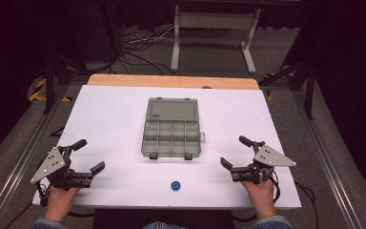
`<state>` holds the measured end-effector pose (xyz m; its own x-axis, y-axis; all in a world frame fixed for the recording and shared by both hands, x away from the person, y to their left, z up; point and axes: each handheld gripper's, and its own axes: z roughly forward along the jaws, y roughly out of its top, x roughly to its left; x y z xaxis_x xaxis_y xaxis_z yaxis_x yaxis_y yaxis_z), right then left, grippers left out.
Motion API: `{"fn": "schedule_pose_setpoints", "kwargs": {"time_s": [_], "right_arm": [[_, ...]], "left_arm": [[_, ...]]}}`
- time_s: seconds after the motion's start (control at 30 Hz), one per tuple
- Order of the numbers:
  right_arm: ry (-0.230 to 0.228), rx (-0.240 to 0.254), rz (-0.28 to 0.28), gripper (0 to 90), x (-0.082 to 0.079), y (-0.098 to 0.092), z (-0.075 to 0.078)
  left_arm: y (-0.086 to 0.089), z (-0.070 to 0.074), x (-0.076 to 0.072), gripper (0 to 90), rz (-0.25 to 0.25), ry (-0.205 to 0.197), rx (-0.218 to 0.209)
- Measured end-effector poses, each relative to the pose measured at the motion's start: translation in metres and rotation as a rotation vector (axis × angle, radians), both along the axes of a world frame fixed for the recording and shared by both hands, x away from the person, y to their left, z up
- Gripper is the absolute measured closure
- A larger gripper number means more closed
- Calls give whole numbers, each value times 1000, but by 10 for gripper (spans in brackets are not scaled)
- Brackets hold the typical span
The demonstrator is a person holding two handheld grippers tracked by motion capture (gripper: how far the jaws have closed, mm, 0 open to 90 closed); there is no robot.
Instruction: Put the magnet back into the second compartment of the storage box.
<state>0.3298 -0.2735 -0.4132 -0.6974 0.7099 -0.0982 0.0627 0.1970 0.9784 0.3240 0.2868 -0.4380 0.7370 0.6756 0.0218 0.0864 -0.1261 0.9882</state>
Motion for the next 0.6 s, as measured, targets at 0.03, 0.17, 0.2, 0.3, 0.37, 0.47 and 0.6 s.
{"fn": "schedule_pose_setpoints", "kwargs": {"time_s": [0.03, 0.17, 0.2, 0.3, 0.37, 0.47, 0.6], "right_arm": [[2, -1, -1, 19, 0, 0, 0], [11, 4, 3, 18, 1, 0, -1], [9, 4, 3, 19, 1, 0, -2], [12, 9, 3, 18, 1, 0, -2], [15, 12, 2, 18, 2, 0, -2], [14, 11, 0, 18, 2, 0, -1], [18, 12, 4, 19, 2, 0, -1]], "left_arm": [[0, 0, 0, 6, 2, 2, -6], [1, 0, 0, 6, 8, -4, -15], [1, 0, 0, 6, 10, -3, -12], [1, 0, 0, 6, 9, -3, -6], [1, 0, 0, 6, 10, -4, -9], [2, 0, 0, 5, 11, -4, -9], [2, 0, 0, 5, 11, -4, -10]]}}
